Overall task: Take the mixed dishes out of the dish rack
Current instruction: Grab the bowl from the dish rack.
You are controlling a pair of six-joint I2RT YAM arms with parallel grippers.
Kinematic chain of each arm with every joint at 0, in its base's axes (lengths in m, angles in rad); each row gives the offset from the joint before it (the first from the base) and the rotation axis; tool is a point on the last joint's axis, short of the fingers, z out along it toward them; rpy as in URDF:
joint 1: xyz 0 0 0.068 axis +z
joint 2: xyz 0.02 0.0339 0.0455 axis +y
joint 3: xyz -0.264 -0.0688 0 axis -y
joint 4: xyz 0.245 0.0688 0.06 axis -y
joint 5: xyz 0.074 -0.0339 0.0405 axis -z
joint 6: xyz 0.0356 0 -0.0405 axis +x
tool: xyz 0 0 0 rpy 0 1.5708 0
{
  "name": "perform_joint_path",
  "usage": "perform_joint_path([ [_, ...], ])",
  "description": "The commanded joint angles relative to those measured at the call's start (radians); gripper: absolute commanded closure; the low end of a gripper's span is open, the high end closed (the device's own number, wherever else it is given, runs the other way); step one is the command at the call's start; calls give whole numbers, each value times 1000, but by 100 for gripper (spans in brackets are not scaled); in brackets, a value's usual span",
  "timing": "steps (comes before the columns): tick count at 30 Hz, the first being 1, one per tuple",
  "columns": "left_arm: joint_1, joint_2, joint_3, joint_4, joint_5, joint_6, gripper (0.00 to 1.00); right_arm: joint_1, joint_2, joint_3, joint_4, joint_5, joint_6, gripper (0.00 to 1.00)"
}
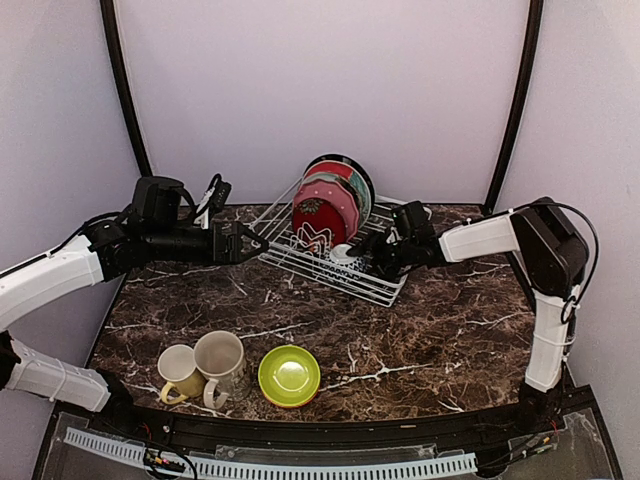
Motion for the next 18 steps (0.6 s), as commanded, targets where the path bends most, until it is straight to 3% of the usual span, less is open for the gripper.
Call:
perform_joint_path([
  [1, 2, 1, 2, 18, 6, 0, 1, 0, -57, -21, 58, 1, -13, 48],
  [9, 2, 42, 22, 100, 54, -57, 1, -26, -154, -79, 129, -35, -39, 49],
  [18, 9, 255, 137, 328, 195, -227, 1, -39, -250, -120, 211, -99, -47, 48],
])
